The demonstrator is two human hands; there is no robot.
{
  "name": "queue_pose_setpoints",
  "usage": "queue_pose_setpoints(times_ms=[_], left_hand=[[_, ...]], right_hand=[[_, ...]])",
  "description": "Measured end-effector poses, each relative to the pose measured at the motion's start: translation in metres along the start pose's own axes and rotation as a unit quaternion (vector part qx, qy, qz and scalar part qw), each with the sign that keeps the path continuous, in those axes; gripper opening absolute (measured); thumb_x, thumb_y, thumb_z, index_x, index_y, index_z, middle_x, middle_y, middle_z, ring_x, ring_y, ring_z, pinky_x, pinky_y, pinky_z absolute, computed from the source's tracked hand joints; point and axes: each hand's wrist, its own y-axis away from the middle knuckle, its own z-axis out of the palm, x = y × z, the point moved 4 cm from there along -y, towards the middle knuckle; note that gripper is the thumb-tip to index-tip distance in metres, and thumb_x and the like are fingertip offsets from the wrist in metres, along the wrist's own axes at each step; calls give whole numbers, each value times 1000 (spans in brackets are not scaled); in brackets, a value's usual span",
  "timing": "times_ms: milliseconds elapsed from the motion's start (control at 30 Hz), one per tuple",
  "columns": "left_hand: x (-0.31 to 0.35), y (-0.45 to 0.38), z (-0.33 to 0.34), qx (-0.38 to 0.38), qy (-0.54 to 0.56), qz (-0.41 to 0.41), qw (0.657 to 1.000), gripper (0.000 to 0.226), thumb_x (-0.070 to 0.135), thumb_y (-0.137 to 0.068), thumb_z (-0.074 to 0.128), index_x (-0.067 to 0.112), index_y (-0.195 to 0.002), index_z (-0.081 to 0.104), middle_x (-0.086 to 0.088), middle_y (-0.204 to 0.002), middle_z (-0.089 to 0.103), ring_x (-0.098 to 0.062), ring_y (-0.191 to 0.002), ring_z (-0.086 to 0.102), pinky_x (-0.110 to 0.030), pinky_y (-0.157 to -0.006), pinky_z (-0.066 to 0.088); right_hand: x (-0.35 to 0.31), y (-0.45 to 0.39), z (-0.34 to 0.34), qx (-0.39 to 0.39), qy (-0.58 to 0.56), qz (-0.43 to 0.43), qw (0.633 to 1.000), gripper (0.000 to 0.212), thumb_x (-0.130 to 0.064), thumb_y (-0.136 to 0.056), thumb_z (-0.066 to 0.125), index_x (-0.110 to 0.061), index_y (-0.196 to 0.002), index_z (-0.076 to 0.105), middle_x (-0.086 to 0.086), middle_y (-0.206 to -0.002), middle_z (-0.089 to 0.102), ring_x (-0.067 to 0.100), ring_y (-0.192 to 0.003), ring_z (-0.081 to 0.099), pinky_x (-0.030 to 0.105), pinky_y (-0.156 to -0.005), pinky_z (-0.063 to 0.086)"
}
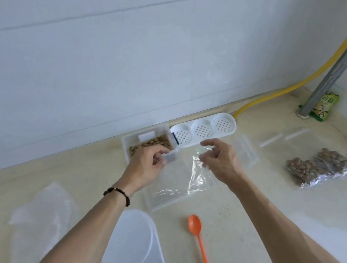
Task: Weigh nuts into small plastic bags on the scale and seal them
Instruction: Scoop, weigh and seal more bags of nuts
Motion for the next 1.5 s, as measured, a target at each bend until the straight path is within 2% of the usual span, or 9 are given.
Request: queue_pose_setpoints(times_ms=[167, 333, 667, 767, 833, 1000, 1200, 1333, 1500], left_hand=[[-66, 70, -37, -15, -24, -40, 999, 19, 9, -86, 65, 22, -97, 72, 11, -74, 64, 0, -68, 58, -13, -65, 45], [-125, 120, -44, -28, -31, -96, 995, 16, 14, -86, 65, 22, -97, 73, 12, -79, 66, -1, -71, 60, -11, -66, 45], [-158, 135, -32, 2, -64, -90, 994, 21, 20, -89, 65, 18, -109, 70, 3, -106, 68, -15, -100, 62, -27, -88, 49], [-156, 147, -33, 47, -104, -68, 991, 24, 22, -88, 67, 15, -111, 70, 1, -110, 66, -21, -107, 58, -35, -92, 46], [-148, 161, -34, 84, -118, -52, 988, 26, 21, -88, 67, 12, -112, 68, -1, -112, 64, -24, -108, 56, -39, -92, 46], [-128, 219, -22, 104, -164, -17, 981, 38, 32, -92, 58, 12, -124, 60, -3, -119, 57, -24, -113, 51, -41, -91, 46], [-123, 293, 24, 56, -174, -21, 983, 56, 50, -89, 42, 12, -129, 54, 0, -125, 53, -23, -118, 49, -38, -92, 48], [-140, 320, 55, -5, -188, -59, 980, 89, 66, -83, 42, 9, -150, 28, -7, -156, 29, -25, -144, 27, -41, -116, 29], [-145, 327, 68, -12, -169, -90, 981, 107, 71, -82, 51, 22, -148, -19, 7, -156, -19, -15, -148, -11, -32, -118, -5]], right_hand=[[8, 46, 78, -52, 9, 44, 998, 28, -2, -82, 66, -11, -108, 65, 2, -68, 67, 16, -58, 67, 41, -70, 58], [21, 76, 129, -62, 71, 68, 993, 23, -7, -86, 65, -17, -107, 66, -2, -63, 62, 4, -52, 55, 17, -50, 42], [35, 81, 155, -49, 138, 98, 984, 30, -16, -90, 63, -14, -120, 63, 0, -84, 67, 12, -76, 62, 21, -66, 47], [35, 89, 152, -26, 196, 69, 978, 41, -29, -90, 66, -14, -128, 58, 3, -122, 61, 21, -109, 60, 31, -87, 48], [33, 101, 149, 0, 226, 29, 974, 41, -31, -91, 64, -14, -128, 58, 7, -129, 56, 26, -116, 56, 37, -92, 48], [27, 154, 146, 19, 313, -95, 945, 36, -32, -94, 59, -14, -125, 60, 4, -127, 57, 23, -113, 53, 27, -84, 34], [65, 222, 147, -14, 381, -166, 909, 39, -34, -90, 53, -13, -120, 63, 11, -124, 60, 32, -101, 59, 39, -80, 45], [101, 251, 146, -88, 422, -122, 894, 63, -52, -90, 24, -21, -142, 42, 8, -148, 42, 29, -122, 49, 41, -92, 44], [120, 268, 147, -113, 460, -121, 872, 59, -46, -98, 35, -25, -152, 25, 7, -157, 29, 28, -135, 37, 42, -105, 36]])
